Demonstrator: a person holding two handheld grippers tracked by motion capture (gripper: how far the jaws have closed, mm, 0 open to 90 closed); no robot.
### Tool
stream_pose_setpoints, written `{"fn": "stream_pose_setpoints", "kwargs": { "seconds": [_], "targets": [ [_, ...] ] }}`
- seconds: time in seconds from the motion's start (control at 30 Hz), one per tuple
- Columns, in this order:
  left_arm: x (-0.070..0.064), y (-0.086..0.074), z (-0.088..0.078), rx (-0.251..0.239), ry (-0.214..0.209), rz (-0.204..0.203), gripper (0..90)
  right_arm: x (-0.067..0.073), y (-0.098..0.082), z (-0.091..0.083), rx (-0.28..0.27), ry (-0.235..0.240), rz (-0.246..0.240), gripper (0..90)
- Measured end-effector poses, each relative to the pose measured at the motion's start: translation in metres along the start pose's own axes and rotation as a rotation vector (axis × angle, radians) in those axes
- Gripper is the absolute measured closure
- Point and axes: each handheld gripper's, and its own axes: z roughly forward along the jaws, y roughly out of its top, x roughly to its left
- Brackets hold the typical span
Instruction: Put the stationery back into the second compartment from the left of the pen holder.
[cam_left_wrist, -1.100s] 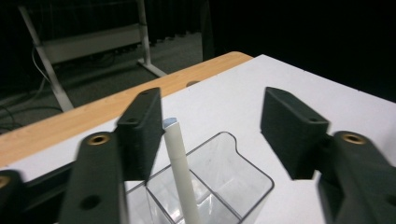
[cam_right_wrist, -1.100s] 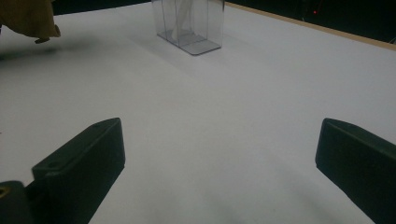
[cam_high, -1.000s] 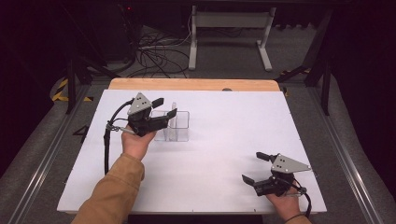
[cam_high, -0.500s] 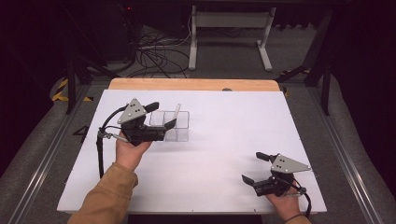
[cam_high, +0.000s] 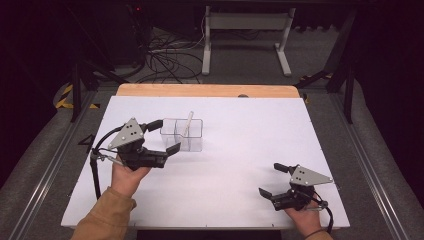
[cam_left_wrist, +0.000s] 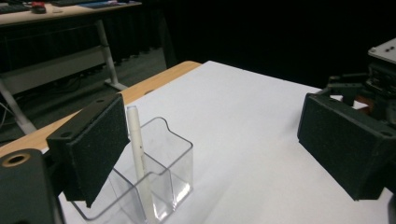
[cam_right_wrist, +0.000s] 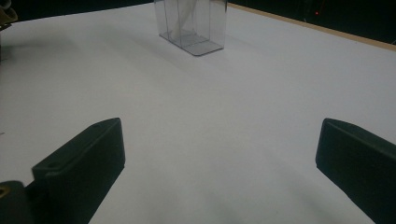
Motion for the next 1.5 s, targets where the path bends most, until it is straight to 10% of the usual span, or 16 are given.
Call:
{"fn": "stream_pose_setpoints", "kwargs": {
  "seconds": [0.33, 0.57, 0.9, 1.5],
  "targets": [
    [-0.007, -0.019, -0.024, -0.011, -0.031, -0.030, 5.0, 0.000, 0.000, 0.000, 0.002, 0.012, -0.006, 1.8],
    [-0.015, -0.036, -0.031, 0.047, 0.000, 0.033, 4.3, 0.000, 0.001, 0.001, 0.008, 0.026, -0.009, 1.8],
    [-0.008, -0.066, -0.032, 0.064, -0.047, -0.081, 4.6, 0.000, 0.001, 0.002, 0.014, 0.034, -0.007, 1.8],
    [-0.003, -0.113, -0.038, 0.121, -0.010, -0.054, 3.6, 0.001, 0.001, 0.001, 0.011, 0.043, -0.005, 1.8]
  ]
}}
